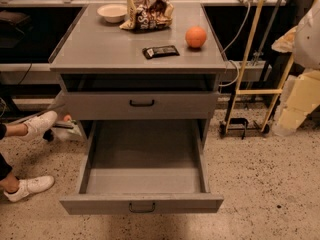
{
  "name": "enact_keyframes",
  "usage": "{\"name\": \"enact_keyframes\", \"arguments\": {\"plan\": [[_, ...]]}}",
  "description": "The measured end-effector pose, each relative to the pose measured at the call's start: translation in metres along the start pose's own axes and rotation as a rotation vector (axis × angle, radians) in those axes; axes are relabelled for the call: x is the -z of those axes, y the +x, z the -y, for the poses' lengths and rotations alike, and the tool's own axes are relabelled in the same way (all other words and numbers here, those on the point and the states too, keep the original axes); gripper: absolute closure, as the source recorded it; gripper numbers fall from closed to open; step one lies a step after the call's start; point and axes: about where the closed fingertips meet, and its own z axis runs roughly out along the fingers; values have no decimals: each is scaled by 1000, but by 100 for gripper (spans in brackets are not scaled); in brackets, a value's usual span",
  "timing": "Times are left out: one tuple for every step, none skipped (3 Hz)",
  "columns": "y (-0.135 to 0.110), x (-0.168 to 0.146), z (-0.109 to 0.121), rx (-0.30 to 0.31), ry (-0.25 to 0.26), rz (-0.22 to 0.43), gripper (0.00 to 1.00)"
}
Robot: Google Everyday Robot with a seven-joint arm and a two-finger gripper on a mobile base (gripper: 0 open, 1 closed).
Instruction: Close middle drawer
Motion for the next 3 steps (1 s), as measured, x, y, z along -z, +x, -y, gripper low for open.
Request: {"name": "enact_keyframes", "arguments": {"plan": [[0,0,0,0,0,0,0],[-1,-16,-6,6,-2,20,0],[-9,-67,-29,-14,-37,81,0]]}}
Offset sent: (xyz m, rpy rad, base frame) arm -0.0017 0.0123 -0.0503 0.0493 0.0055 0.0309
